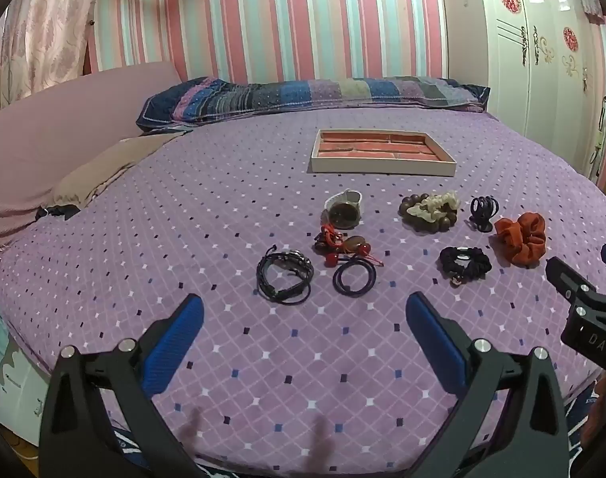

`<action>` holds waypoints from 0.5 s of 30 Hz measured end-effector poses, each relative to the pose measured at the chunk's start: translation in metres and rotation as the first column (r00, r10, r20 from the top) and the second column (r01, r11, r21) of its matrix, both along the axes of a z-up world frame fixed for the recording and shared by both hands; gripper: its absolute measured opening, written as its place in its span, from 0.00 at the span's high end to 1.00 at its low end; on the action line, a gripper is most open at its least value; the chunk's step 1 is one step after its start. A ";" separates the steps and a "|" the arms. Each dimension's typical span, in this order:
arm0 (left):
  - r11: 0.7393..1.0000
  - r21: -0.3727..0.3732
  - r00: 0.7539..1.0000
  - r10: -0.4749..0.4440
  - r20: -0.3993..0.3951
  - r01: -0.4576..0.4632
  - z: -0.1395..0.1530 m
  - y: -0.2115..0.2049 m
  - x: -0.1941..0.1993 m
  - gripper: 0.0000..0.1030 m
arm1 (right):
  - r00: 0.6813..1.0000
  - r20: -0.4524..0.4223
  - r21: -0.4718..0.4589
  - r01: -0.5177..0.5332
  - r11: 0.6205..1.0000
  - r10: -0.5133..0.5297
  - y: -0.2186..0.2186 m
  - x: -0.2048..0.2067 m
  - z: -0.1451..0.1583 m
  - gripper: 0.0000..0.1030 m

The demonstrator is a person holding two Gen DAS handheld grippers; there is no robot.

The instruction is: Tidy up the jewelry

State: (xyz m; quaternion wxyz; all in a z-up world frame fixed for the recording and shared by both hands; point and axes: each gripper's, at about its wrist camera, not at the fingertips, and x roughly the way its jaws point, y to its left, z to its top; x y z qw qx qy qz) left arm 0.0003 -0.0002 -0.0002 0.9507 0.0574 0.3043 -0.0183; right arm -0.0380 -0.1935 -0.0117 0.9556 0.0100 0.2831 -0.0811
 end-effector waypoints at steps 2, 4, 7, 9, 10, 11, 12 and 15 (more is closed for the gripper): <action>1.000 -0.006 1.000 -0.001 0.000 0.001 0.000 0.000 0.000 0.04 | 1.000 -0.003 0.001 -0.001 1.000 0.001 0.000 0.001 -0.001 0.04; 1.000 -0.006 1.000 -0.002 -0.004 0.002 0.000 0.000 0.000 0.04 | 1.000 -0.006 -0.007 0.000 1.000 0.000 0.000 0.002 -0.002 0.04; 1.000 -0.005 1.000 -0.001 -0.002 0.001 0.000 0.000 0.000 0.04 | 1.000 -0.003 -0.007 0.001 1.000 -0.001 0.000 0.002 -0.002 0.04; 1.000 -0.006 1.000 0.001 -0.001 -0.001 0.000 0.000 -0.001 0.04 | 1.000 0.000 -0.009 0.004 1.000 -0.004 -0.001 0.001 -0.001 0.04; 1.000 -0.007 1.000 0.001 -0.002 -0.001 0.000 0.000 -0.001 0.04 | 1.000 -0.002 -0.017 0.008 1.000 -0.008 -0.004 0.004 -0.007 0.04; 1.000 -0.008 1.000 0.001 -0.001 -0.001 -0.001 -0.001 -0.001 0.04 | 1.000 0.000 -0.018 0.010 1.000 -0.010 -0.005 0.003 -0.006 0.04; 1.000 -0.008 1.000 0.002 0.001 -0.002 -0.001 -0.001 -0.002 0.04 | 1.000 -0.001 -0.024 0.013 1.000 -0.013 -0.005 0.004 -0.005 0.04; 1.000 -0.006 1.000 0.007 0.000 -0.007 -0.005 0.002 0.000 0.04 | 1.000 -0.004 -0.034 0.021 0.999 -0.021 -0.004 0.004 -0.003 0.04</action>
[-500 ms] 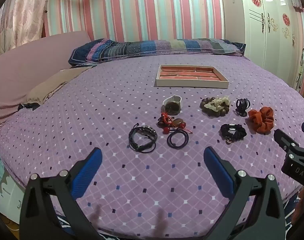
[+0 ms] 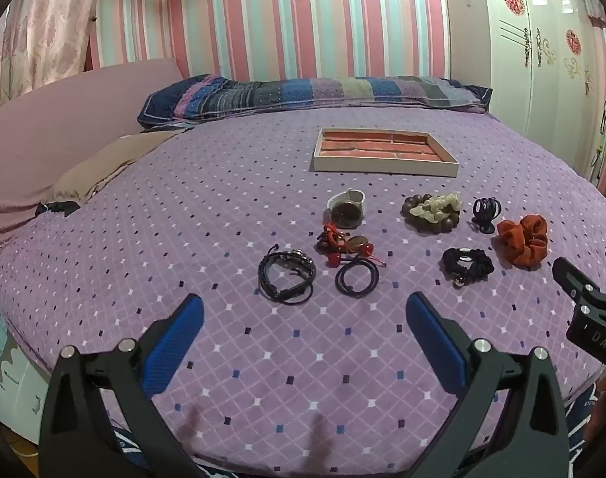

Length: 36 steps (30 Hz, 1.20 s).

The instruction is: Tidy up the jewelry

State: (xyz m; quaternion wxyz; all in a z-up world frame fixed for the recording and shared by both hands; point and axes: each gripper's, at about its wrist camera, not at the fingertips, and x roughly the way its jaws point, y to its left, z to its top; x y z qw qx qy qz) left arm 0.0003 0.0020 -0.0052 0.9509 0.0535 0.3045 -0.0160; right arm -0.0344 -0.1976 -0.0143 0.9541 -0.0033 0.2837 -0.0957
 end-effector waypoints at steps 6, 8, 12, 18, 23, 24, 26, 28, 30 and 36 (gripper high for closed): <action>1.000 -0.009 1.000 0.009 -0.007 -0.009 0.002 0.004 0.005 0.04 | 1.000 -0.006 -0.004 0.010 1.000 -0.010 -0.002 -0.002 0.001 0.04; 1.000 -0.012 1.000 0.011 -0.010 -0.011 0.001 0.005 0.006 0.04 | 1.000 -0.009 -0.004 0.009 1.000 -0.009 -0.002 -0.001 0.000 0.04; 1.000 -0.014 1.000 0.010 -0.009 -0.010 0.002 0.006 0.004 0.04 | 1.000 -0.007 -0.009 0.008 1.000 -0.008 -0.002 -0.002 -0.001 0.04; 1.000 -0.014 1.000 0.013 -0.009 -0.013 0.003 0.005 0.004 0.04 | 1.000 -0.012 -0.006 0.007 1.000 -0.007 -0.002 -0.001 -0.001 0.04; 1.000 -0.014 1.000 0.017 -0.013 -0.017 0.003 0.005 0.005 0.04 | 1.000 -0.013 -0.006 0.006 1.000 -0.006 -0.002 -0.001 -0.003 0.04; 1.000 -0.017 1.000 0.017 -0.014 -0.017 0.004 0.005 0.005 0.04 | 1.000 -0.015 -0.003 0.005 1.000 -0.005 -0.002 -0.001 -0.003 0.04; 1.000 -0.021 1.000 0.018 -0.013 -0.018 0.004 0.007 0.004 0.04 | 1.000 -0.015 0.000 0.005 1.000 -0.005 -0.003 0.000 -0.005 0.04; 1.000 -0.021 1.000 0.018 -0.012 -0.019 0.005 0.008 0.004 0.04 | 1.000 -0.014 0.001 0.005 1.000 -0.005 -0.003 0.000 -0.005 0.04; 1.000 -0.023 1.000 0.018 -0.011 -0.019 0.005 0.008 0.004 0.04 | 1.000 -0.016 0.000 0.005 1.000 -0.005 -0.003 0.000 -0.006 0.04; 0.999 -0.028 1.000 0.023 -0.015 -0.023 0.005 0.010 0.005 0.04 | 1.000 -0.021 -0.004 0.008 1.000 -0.008 -0.003 0.000 -0.006 0.04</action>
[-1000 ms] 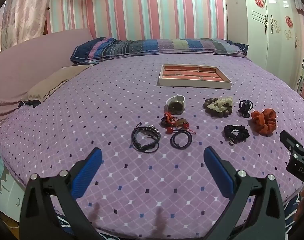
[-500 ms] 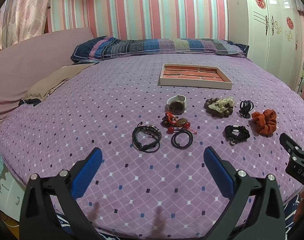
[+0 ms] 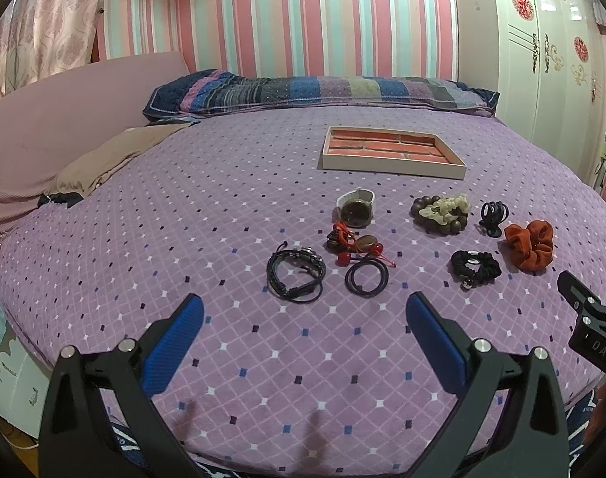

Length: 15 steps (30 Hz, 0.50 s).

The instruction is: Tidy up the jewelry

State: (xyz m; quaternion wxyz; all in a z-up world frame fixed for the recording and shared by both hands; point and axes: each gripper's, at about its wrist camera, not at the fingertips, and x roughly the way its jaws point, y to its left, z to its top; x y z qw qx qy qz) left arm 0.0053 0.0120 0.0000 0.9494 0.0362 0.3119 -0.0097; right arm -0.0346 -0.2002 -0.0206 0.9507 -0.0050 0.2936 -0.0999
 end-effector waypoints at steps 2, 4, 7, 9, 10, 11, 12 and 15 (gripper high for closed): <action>1.000 -0.003 1.000 0.001 0.000 -0.001 0.000 0.002 0.000 0.04 | 1.000 0.002 0.000 0.001 1.000 -0.001 0.000 0.000 0.000 0.04; 1.000 -0.004 1.000 0.001 0.001 -0.001 0.000 0.002 0.000 0.04 | 1.000 0.010 0.001 0.000 1.000 0.000 0.000 -0.001 0.001 0.04; 1.000 -0.007 1.000 -0.003 -0.003 0.003 0.000 0.002 0.000 0.04 | 1.000 0.015 0.000 0.001 1.000 -0.001 -0.001 -0.001 0.000 0.04; 1.000 -0.008 1.000 -0.007 -0.004 0.007 -0.001 0.001 0.000 0.04 | 1.000 0.019 0.002 -0.001 1.000 0.001 -0.001 -0.001 0.000 0.04; 1.000 -0.008 1.000 -0.009 -0.005 0.009 -0.001 0.001 0.000 0.04 | 1.000 0.019 0.003 0.000 1.000 0.000 -0.001 -0.001 0.001 0.04; 1.000 -0.010 1.000 -0.012 -0.005 0.011 -0.001 0.001 0.000 0.04 | 1.000 0.020 0.003 0.002 1.000 -0.002 -0.001 -0.002 0.001 0.04; 1.000 -0.010 1.000 -0.013 -0.005 0.013 -0.002 0.001 0.000 0.04 | 1.000 0.022 0.005 0.006 1.000 -0.006 -0.002 -0.002 0.001 0.04; 1.000 -0.011 1.000 -0.020 -0.006 0.020 -0.003 -0.001 0.000 0.04 | 0.999 0.030 0.005 0.016 1.000 -0.016 -0.003 -0.002 0.000 0.04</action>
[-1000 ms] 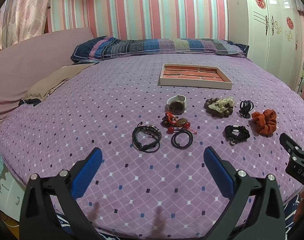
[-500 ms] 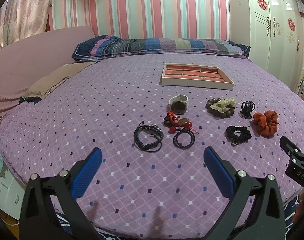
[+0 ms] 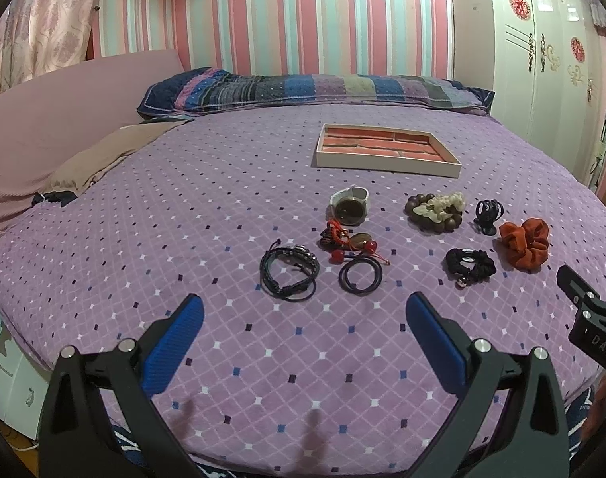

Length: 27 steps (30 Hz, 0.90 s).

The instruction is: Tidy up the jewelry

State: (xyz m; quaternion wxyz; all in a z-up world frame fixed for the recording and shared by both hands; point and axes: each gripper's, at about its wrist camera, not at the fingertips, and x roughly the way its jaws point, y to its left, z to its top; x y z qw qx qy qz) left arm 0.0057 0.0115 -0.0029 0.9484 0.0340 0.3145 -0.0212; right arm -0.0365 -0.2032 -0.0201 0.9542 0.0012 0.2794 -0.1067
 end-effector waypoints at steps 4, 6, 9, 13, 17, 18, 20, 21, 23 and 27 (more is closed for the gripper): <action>1.000 -0.005 1.000 -0.005 -0.005 0.005 -0.002 -0.001 0.002 0.04 | 1.000 0.010 0.006 0.002 1.000 -0.002 -0.002 -0.001 0.000 0.04; 1.000 -0.007 1.000 -0.009 -0.005 0.009 -0.002 -0.001 0.001 0.04 | 1.000 0.013 0.013 0.002 1.000 -0.002 -0.003 -0.001 0.000 0.04; 1.000 -0.001 1.000 -0.011 0.001 0.011 -0.003 -0.002 0.001 0.04 | 1.000 0.019 0.014 -0.001 1.000 0.000 -0.003 -0.002 -0.001 0.04; 1.000 -0.010 1.000 -0.019 -0.001 0.019 -0.003 -0.002 0.002 0.04 | 1.000 0.023 0.026 -0.022 0.999 0.021 -0.001 -0.001 -0.002 0.04; 1.000 -0.015 1.000 -0.023 0.005 0.023 -0.002 -0.002 0.001 0.04 | 0.999 0.039 -0.021 0.005 1.000 -0.004 0.004 -0.002 -0.001 0.04; 1.000 -0.014 1.000 -0.024 0.005 0.024 -0.002 -0.002 0.002 0.04 | 0.999 0.043 -0.029 0.005 1.000 -0.004 0.005 -0.003 -0.001 0.04; 0.999 -0.015 1.000 -0.029 0.001 0.029 -0.003 -0.001 0.003 0.04 | 0.999 0.042 -0.028 0.000 1.000 0.001 0.006 -0.002 -0.001 0.04; 0.999 -0.016 0.999 -0.032 -0.001 0.032 -0.003 -0.001 0.004 0.04 | 0.999 0.040 -0.023 -0.004 1.000 0.005 0.006 -0.001 -0.002 0.04; 0.999 -0.017 0.999 -0.033 -0.006 0.033 -0.004 0.000 0.005 0.04 | 0.999 0.033 -0.015 -0.011 1.000 0.011 0.007 0.001 -0.003 0.04; 0.999 -0.019 1.000 -0.028 -0.009 0.028 -0.006 0.001 0.007 0.04 | 0.999 0.035 0.002 -0.010 1.000 0.010 0.007 0.005 -0.006 0.04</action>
